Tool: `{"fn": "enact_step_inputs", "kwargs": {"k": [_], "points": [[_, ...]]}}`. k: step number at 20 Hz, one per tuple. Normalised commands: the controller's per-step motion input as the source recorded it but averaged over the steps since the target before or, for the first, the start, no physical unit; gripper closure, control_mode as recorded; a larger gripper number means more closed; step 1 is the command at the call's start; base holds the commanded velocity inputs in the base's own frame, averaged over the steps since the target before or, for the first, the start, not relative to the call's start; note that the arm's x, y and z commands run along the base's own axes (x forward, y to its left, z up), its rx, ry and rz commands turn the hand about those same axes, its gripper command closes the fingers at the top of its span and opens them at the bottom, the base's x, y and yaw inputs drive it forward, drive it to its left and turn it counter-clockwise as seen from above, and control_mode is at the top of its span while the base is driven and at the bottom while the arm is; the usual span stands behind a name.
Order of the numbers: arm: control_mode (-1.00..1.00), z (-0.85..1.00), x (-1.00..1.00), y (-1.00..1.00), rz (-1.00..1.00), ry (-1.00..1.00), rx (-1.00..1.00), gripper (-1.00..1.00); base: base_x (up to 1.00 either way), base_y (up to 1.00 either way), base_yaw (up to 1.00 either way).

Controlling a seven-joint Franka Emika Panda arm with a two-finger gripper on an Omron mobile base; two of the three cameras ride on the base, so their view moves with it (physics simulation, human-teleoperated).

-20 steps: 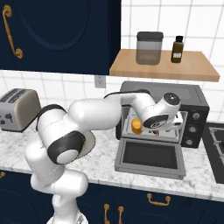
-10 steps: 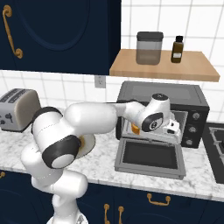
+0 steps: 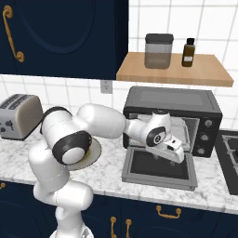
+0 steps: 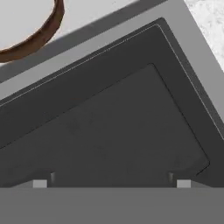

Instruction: Pick up the kebab skewer and baguette bread, and place them inside the toaster oven. Close the toaster oven door and start by setting the timer.

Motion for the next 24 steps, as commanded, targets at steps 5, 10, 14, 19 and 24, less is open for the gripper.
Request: {"fn": "enact_step_inputs", "kwargs": {"k": [5, 10, 14, 19, 24], "points": [[-1.0, -0.11, 0.43, 0.0, -0.14, 0.0, 0.01, -1.0, 0.0, 0.0, 0.0], [-1.0, 0.0, 0.47, 0.0, -0.14, 0.0, 0.03, -1.0, 0.0, 0.0, 0.0], [-1.0, 0.0, 0.42, 0.0, -0.15, -0.01, 0.06, -1.0, 0.0, 0.0, 0.0], [-1.0, 0.0, 0.4, 0.02, -0.14, -0.05, 0.07, -1.0, 0.0, 0.0, 0.0], [-1.0, 0.0, 0.57, 0.23, -0.17, -0.08, 0.02, -1.0, 0.0, 0.0, 0.0]]}}
